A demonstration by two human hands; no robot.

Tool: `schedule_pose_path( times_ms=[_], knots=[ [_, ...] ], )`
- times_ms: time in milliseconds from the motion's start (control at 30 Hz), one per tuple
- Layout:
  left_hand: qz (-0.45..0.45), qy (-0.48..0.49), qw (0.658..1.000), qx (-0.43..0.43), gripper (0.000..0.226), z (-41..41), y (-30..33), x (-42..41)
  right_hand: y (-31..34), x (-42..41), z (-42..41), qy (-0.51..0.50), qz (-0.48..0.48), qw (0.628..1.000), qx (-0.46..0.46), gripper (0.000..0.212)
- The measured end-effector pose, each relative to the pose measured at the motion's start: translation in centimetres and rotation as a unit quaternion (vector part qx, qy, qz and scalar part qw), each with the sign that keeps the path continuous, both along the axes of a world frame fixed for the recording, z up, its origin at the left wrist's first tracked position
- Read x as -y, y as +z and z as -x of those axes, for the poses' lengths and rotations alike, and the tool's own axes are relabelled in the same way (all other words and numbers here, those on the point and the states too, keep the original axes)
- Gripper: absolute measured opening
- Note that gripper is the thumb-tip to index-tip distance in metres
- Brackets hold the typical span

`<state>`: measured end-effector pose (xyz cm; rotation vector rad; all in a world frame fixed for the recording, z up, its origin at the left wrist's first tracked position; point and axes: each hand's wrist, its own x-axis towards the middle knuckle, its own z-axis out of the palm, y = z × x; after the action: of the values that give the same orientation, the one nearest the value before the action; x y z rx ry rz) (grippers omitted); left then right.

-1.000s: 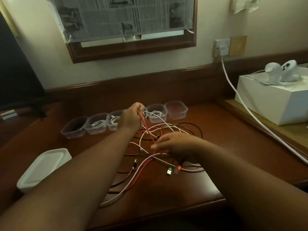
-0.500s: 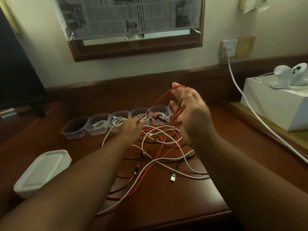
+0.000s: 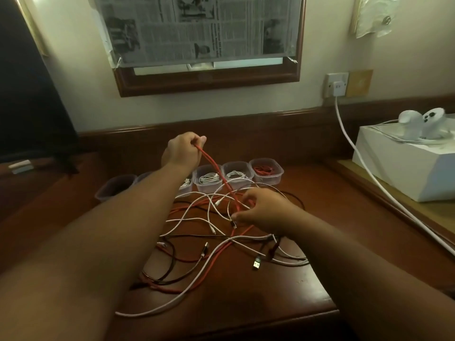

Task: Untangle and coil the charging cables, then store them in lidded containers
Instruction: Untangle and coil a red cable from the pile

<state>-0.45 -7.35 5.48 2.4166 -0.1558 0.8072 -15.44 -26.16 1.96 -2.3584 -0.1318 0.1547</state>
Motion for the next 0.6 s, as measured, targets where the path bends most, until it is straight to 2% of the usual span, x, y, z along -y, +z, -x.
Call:
schedule_pose_path(
  times_ms=[33,100,233,333,400,500,600],
  knots=[
    [0.003,-0.004,1.0,0.015,0.032,0.4,0.5,0.1,-0.2,-0.1,0.0,0.014,0.018,1.0,0.008,0.029],
    [0.039,-0.03,0.998,0.03,0.034,1.2,1.1,0.2,-0.4,-0.2,0.1,0.011,-0.014,0.999,0.051,0.02],
    [0.125,-0.145,0.981,0.022,0.019,4.2,0.8,1.2,-0.4,0.5,-0.5,-0.07,-0.11,0.98,0.15,0.022],
    [0.135,-0.25,0.958,0.033,0.004,6.9,0.5,1.5,-0.8,0.8,-1.7,-0.098,-0.106,0.974,0.172,0.019],
    [0.119,-0.303,0.945,0.018,0.009,8.6,0.6,1.4,-0.7,0.5,-2.3,-0.098,-0.062,0.974,0.192,0.032],
    [0.102,-0.371,0.923,-0.03,0.015,11.2,0.9,1.6,-0.4,-0.4,-3.4,-0.043,-0.051,0.982,0.179,0.051],
    [0.186,-0.414,0.885,-0.102,0.013,13.0,0.5,1.5,-0.8,-2.3,-3.9,0.009,-0.17,0.98,0.106,0.04]
  ],
)
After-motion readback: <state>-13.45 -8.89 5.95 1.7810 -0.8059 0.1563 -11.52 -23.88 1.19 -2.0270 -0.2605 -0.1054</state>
